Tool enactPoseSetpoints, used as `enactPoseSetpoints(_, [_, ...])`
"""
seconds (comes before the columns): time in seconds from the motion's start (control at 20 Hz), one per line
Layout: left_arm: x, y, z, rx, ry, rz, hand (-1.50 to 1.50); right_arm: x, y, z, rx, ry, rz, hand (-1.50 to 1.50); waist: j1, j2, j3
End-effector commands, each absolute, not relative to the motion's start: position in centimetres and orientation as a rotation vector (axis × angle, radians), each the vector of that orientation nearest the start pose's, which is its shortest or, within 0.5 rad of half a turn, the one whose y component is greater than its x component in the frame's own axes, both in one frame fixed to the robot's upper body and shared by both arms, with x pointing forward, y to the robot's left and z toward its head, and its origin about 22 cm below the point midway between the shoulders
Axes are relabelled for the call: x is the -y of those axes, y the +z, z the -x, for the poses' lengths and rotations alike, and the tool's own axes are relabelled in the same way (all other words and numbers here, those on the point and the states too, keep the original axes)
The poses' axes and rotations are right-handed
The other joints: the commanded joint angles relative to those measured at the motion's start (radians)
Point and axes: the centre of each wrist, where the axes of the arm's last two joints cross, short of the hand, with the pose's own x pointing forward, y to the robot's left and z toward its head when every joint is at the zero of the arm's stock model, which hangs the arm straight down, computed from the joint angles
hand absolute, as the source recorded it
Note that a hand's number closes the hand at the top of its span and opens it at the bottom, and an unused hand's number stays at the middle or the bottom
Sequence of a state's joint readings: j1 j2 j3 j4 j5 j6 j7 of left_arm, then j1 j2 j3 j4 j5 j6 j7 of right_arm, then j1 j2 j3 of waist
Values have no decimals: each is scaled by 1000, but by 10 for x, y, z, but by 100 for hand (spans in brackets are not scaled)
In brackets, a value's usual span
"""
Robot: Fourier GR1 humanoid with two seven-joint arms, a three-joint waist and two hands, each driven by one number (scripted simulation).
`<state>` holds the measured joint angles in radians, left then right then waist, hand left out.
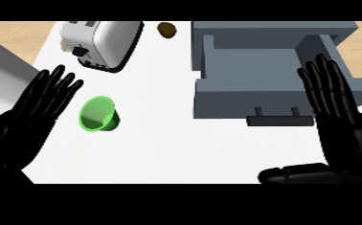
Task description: Pick up the cup, place it into the drawer and close the drawer
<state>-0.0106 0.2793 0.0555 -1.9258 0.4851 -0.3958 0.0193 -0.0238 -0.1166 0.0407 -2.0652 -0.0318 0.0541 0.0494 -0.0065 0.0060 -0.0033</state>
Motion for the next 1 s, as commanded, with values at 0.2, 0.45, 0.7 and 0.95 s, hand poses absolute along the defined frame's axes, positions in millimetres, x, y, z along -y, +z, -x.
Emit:
enactPoseSetpoints(0.2, [-354, 70, -272, 1752, -261, 684, -150, 238, 120, -241, 1959, 242, -88, -150, 1, -2, 3])
enactPoseSetpoints(0.45, [-380, 56, -301, 1697, -278, 577, -150, 258, 137, -245, 1968, 245, -80, -150, -6, -3, 3])
enactPoseSetpoints(0.7, [-366, 16, -304, 1651, -319, 528, -150, 233, 130, -255, 1981, 277, -67, -150, 0, -4, 2])
enactPoseSetpoints(0.95, [-362, -20, -311, 1622, -307, 461, -150, 252, 119, -268, 2000, 271, -76, -150, -2, -1, 2])
